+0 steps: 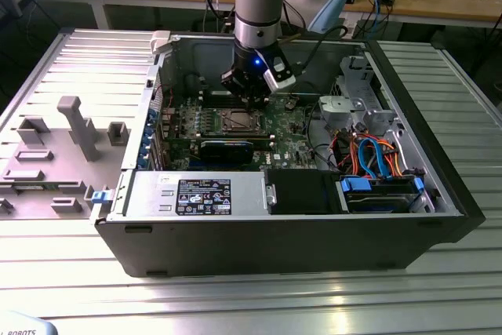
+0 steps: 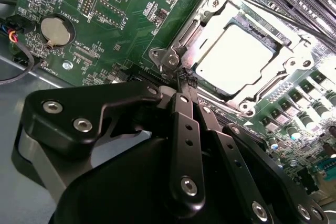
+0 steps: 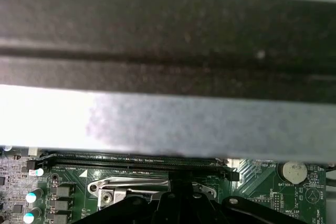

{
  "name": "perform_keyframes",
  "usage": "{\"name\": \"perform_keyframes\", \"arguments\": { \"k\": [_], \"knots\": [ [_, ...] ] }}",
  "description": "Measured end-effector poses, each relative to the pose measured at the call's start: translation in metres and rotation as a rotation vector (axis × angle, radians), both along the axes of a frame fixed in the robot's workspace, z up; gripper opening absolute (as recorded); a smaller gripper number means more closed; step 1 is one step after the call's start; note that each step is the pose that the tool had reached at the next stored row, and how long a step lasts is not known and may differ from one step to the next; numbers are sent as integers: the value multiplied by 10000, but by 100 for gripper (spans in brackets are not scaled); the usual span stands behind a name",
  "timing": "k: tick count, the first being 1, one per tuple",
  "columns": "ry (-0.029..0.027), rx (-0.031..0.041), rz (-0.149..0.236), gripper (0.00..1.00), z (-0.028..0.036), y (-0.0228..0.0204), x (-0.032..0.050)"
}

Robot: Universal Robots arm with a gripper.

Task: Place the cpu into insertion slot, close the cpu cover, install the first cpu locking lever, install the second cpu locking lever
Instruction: 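Install the second cpu locking lever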

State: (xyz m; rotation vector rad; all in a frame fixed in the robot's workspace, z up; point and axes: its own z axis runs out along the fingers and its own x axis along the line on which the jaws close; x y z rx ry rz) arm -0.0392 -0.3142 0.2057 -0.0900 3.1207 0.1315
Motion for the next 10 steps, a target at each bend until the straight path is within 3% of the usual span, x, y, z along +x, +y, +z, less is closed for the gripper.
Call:
{"name": "perform_keyframes", "arguments": {
  "k": [10],
  "knots": [
    [1, -1, 2, 11, 0, -21, 0]
  ]
}}
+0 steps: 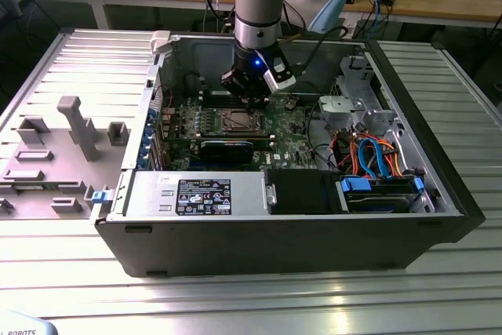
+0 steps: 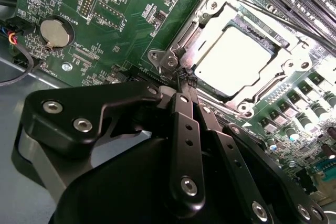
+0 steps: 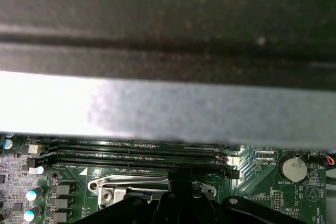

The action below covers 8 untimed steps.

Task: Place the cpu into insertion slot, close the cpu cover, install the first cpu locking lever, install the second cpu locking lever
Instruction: 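Install the second cpu locking lever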

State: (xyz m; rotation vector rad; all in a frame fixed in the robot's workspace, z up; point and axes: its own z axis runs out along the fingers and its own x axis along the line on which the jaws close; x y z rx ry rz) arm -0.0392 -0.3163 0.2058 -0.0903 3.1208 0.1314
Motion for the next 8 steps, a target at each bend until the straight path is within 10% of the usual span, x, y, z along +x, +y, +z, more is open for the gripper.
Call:
{"name": "perform_keyframes", "arguments": {
  "k": [8],
  "knots": [
    [-1, -2, 0, 11, 29, -10, 2]
  ]
}}
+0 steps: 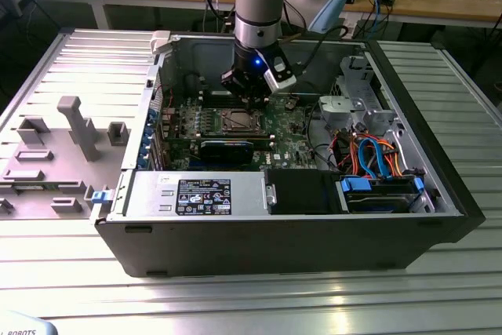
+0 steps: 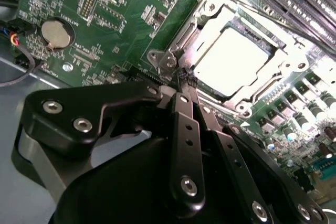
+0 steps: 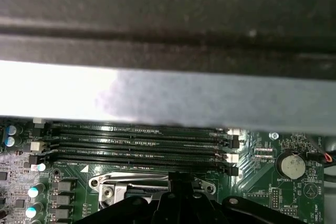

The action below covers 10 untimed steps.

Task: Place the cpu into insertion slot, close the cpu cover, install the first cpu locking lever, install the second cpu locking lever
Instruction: 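Install the second cpu locking lever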

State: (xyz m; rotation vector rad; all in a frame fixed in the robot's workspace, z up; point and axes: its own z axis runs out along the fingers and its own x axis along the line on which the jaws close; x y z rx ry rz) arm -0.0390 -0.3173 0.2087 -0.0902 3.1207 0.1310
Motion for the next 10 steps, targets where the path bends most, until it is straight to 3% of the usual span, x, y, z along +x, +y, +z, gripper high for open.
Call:
{"name": "perform_keyframes", "arguments": {
  "k": [10],
  "knots": [
    [0, 0, -3, 11, 1, -28, -1]
  ]
}}
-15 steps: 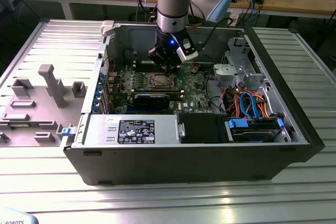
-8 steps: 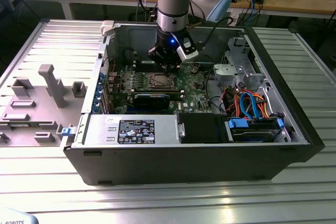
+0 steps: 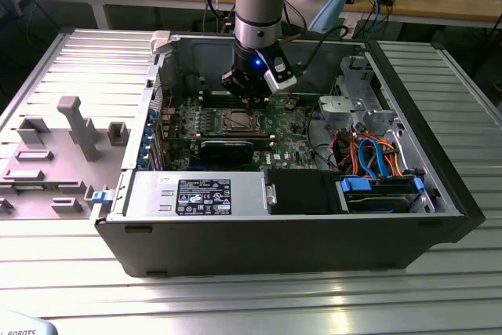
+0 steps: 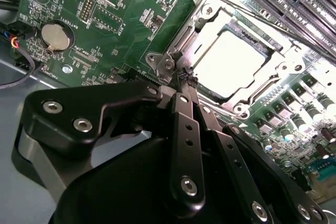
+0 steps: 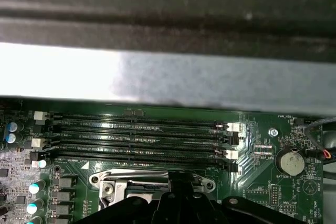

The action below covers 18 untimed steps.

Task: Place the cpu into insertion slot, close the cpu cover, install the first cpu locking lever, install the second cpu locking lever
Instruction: 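Install the second cpu locking lever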

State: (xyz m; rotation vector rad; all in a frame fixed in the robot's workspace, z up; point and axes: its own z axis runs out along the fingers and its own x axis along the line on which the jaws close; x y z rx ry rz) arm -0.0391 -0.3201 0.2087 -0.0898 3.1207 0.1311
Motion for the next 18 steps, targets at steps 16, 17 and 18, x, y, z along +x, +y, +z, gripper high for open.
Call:
{"name": "perform_keyframes", "arguments": {
  "k": [16, 17, 18],
  "knots": [
    [0, -20, 1, 11, 56, -3, 1],
    [0, -24, 2, 11, 58, -3, 1],
    [1, -26, 2, 11, 59, -7, 0]
  ]
}}
